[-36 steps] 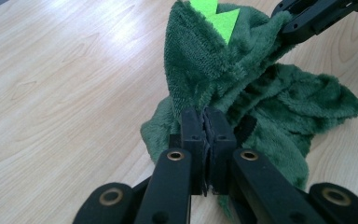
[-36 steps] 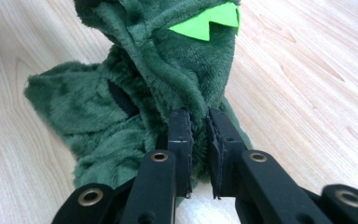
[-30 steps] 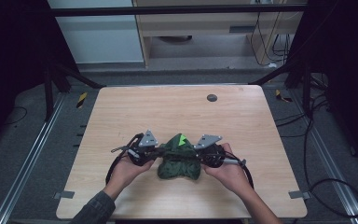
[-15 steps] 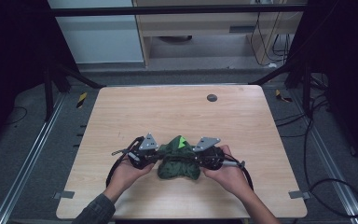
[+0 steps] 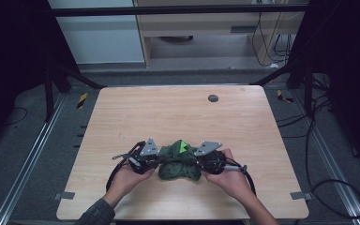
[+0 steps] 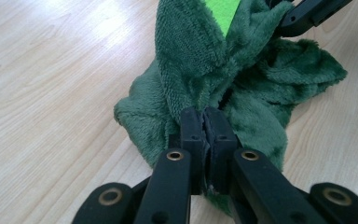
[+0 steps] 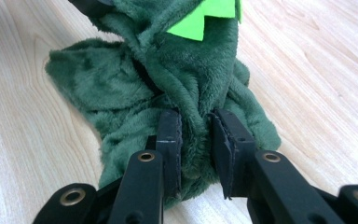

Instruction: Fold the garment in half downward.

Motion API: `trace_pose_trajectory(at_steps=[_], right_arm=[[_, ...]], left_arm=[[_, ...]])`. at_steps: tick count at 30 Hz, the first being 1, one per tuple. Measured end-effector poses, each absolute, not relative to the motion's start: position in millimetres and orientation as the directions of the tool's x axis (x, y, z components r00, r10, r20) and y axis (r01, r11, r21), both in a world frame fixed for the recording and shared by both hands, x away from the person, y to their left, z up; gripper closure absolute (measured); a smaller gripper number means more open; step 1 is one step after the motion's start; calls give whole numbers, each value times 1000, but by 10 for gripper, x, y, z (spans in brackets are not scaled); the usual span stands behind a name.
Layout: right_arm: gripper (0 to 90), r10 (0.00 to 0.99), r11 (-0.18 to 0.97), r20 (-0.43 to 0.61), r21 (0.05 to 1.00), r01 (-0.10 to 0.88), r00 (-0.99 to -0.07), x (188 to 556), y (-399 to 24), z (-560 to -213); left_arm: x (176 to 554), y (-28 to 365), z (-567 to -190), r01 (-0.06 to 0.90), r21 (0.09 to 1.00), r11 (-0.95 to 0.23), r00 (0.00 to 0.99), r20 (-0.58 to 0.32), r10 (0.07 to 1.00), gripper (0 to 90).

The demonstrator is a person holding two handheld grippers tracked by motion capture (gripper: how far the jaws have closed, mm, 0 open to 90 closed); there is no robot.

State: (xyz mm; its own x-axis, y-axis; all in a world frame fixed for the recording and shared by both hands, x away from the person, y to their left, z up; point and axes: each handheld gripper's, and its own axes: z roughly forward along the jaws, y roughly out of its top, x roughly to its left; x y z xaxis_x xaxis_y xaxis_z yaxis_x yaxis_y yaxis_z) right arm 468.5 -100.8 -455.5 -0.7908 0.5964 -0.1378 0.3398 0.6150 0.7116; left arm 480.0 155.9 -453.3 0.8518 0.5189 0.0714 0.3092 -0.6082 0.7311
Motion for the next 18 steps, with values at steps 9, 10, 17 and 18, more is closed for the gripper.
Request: trace_pose_trajectory(at_steps=[9, 10, 17, 18], right_arm=[[709, 600, 610, -133, 714, 343, -789, 4635, -1012, -4590], [708, 602, 610, -132, 713, 346, -788, 4628, -1010, -4593], [670, 599, 608, -131, 716, 343, -790, 4570, -999, -4618], [658, 601, 611, -132, 712, 346, -789, 4559, -999, -4618]], left_arm=[[4746, 1582, -4603, 310, 733, -606, 851, 70, 520, 869], [4741, 1586, -4609, 310, 734, -605, 851, 69, 521, 868], [4697, 1596, -4643, 307, 737, -602, 848, 74, 524, 851], [4694, 1598, -4648, 308, 737, -602, 849, 74, 524, 847]])
